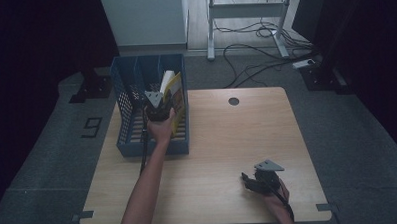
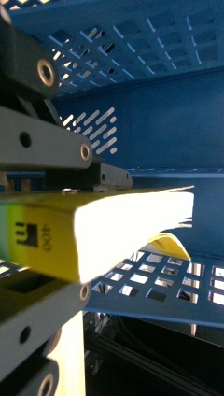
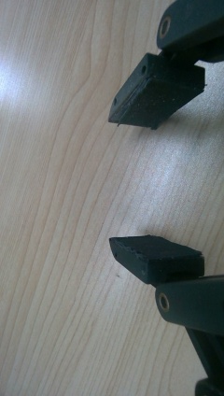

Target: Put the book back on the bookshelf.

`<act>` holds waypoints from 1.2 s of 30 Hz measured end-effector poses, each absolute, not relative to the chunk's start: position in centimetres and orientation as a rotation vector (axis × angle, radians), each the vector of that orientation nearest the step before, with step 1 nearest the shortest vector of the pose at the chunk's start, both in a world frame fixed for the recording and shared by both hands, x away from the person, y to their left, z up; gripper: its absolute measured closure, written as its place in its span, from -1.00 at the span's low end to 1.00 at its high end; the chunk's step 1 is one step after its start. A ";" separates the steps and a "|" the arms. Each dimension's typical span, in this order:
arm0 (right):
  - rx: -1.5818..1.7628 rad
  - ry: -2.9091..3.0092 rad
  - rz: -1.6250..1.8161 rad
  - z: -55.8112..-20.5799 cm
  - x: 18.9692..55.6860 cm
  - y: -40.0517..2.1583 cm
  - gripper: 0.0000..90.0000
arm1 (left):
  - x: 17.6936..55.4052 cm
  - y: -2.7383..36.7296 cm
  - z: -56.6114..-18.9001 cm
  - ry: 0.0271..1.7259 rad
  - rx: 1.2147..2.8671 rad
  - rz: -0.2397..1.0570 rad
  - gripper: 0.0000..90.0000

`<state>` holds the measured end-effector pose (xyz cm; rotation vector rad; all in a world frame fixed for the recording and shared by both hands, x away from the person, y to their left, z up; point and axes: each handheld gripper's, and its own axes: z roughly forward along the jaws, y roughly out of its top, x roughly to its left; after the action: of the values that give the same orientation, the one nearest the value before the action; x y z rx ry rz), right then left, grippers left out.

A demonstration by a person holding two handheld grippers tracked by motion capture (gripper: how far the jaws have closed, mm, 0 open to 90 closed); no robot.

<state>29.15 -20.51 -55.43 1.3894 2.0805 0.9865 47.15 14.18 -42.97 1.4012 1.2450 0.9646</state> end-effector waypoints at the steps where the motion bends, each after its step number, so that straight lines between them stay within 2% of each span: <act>1: 1.389 2.081 0.986 -55.4 29.2 -20.5 -0.26 | 47.0 14.2 -43.0 1.244 1.402 0.966 0.51; 23: 1.389 2.082 0.988 -55.4 29.2 -20.5 -0.26 | 46.5 15.2 -43.1 1.271 1.387 0.937 0.35; 36: 1.387 2.084 0.983 -55.4 29.2 -20.5 -0.27 | 45.5 15.4 -43.2 1.253 1.433 0.831 0.04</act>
<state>29.23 -20.45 -55.42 1.3873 2.0840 0.9829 45.45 15.37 -43.17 1.4332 1.2526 0.8313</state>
